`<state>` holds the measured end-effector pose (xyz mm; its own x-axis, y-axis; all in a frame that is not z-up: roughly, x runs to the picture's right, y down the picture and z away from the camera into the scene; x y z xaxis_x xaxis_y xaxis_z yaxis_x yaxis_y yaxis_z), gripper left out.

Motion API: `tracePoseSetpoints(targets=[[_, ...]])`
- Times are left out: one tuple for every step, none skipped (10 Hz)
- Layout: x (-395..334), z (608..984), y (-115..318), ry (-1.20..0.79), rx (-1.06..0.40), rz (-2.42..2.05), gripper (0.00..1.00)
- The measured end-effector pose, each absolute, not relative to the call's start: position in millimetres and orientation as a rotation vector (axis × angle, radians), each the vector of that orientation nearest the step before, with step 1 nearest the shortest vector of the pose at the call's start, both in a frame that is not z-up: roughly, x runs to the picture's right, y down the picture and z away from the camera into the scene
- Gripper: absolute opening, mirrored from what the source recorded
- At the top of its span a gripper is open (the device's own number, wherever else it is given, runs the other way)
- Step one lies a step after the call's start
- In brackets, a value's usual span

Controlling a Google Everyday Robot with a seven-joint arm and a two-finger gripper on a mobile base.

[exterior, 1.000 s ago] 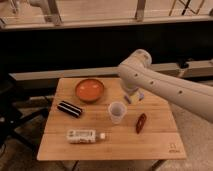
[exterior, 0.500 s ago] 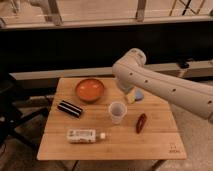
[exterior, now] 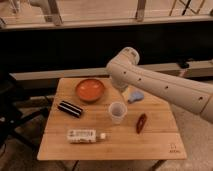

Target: Drag the ceramic bowl in a circle

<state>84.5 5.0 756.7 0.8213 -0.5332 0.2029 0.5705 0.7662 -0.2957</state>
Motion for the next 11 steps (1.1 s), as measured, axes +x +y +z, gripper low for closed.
tracePoseSetpoints(targets=[[81.2,759.8,3.6,-0.113,-0.355,-0.611,0.8],[76.6,762.7,2.6,-0.119,-0.354,-0.623,0.8],[75.7,763.9,2.5,-0.124,-0.351,-0.63,0.8],[76.3,765.2,1.6,-0.128,-0.348,-0.634,0.8],[69.3,767.1,0.1,-0.136,-0.344,-0.643,0.8],[62.6,769.6,-1.2,-0.145,-0.342,-0.655,0.8],[63.1,771.6,-2.7,-0.149,-0.34,-0.663,0.8],[62.8,773.7,-3.7,-0.154,-0.336,-0.67,0.8],[61.3,775.9,-4.3,-0.158,-0.334,-0.676,0.8],[57.3,778.6,-5.4,-0.165,-0.33,-0.686,0.8],[54.7,782.2,-5.4,-0.173,-0.328,-0.692,0.8]])
